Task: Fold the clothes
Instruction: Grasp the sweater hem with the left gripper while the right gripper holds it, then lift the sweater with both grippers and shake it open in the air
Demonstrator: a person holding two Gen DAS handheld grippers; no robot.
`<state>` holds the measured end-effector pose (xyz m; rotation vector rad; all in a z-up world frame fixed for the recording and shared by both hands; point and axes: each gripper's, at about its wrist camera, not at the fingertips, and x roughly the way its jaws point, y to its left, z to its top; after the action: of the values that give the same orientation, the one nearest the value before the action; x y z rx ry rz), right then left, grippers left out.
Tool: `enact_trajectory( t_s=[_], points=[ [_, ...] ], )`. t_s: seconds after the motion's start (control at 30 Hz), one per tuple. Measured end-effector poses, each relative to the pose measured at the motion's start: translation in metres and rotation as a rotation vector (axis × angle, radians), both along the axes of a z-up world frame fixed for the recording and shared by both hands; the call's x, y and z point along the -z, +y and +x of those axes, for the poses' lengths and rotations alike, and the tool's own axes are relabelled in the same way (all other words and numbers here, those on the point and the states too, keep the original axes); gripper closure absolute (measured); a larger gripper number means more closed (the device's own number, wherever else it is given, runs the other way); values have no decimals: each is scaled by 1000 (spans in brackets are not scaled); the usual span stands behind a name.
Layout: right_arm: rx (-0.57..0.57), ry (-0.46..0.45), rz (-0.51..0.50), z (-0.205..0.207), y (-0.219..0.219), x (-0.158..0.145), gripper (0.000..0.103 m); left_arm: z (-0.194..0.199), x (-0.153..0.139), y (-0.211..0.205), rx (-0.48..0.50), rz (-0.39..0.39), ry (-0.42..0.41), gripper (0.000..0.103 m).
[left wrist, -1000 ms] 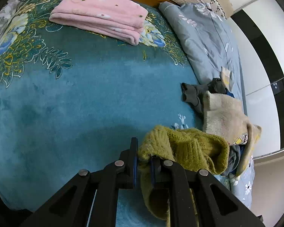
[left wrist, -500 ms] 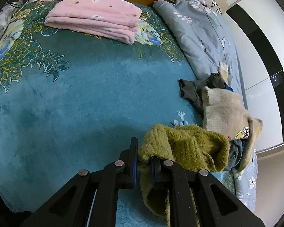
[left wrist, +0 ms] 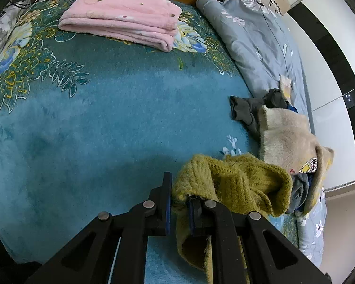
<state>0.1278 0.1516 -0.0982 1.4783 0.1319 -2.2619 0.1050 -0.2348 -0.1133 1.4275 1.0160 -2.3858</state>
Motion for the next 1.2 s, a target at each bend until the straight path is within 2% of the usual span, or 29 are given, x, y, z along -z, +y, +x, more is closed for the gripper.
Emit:
enact_trajectory(
  t_s=[0.1,0.23,0.27,0.37,0.4,0.43,0.5,0.57,0.6,0.77,0.83,0.9,0.97,1.03,1.1,1.2],
  points=[
    [-37,2,0,-1,-3,-4,36,2,0,-1,-6,6,5,92],
    [-81,36,78,1,-5,-6,36,2,1,0,-10,8,4,92],
    [-80,30,79,-1,-4,-4,39,1,1,1,-7,6,2,92],
    [-55,-13,63,-9,-7,7,62,1,1,2,2,3,-2,92],
    [-47,-26,62,-11,-8,10,66,1,0,1,4,7,-1,92],
    [-45,-28,67,-11,-10,12,68,3,0,0,6,15,2,92],
    [-47,-17,89,-9,-14,12,78,6,-3,-1,9,46,11,92],
    [-45,1,110,-7,-14,10,83,9,-5,-3,12,78,20,87],
    [-37,3,105,-7,-12,9,84,10,-6,-4,9,95,24,86],
    [-3,10,85,-7,-8,7,85,26,-14,-17,-64,179,40,67],
    [-1,8,80,-6,-10,9,85,32,-21,-23,-96,185,67,61],
    [-3,7,76,-5,-12,10,85,35,-28,-27,-116,189,91,60],
    [-1,7,71,-5,-14,10,85,27,-30,-20,-88,208,87,58],
    [6,6,61,-6,-13,10,85,16,-26,-7,-32,212,56,53],
    [19,2,46,-6,-9,9,85,6,-14,13,27,192,-3,53],
    [35,0,27,-5,-3,8,85,5,8,34,60,181,-85,53]
  ],
)
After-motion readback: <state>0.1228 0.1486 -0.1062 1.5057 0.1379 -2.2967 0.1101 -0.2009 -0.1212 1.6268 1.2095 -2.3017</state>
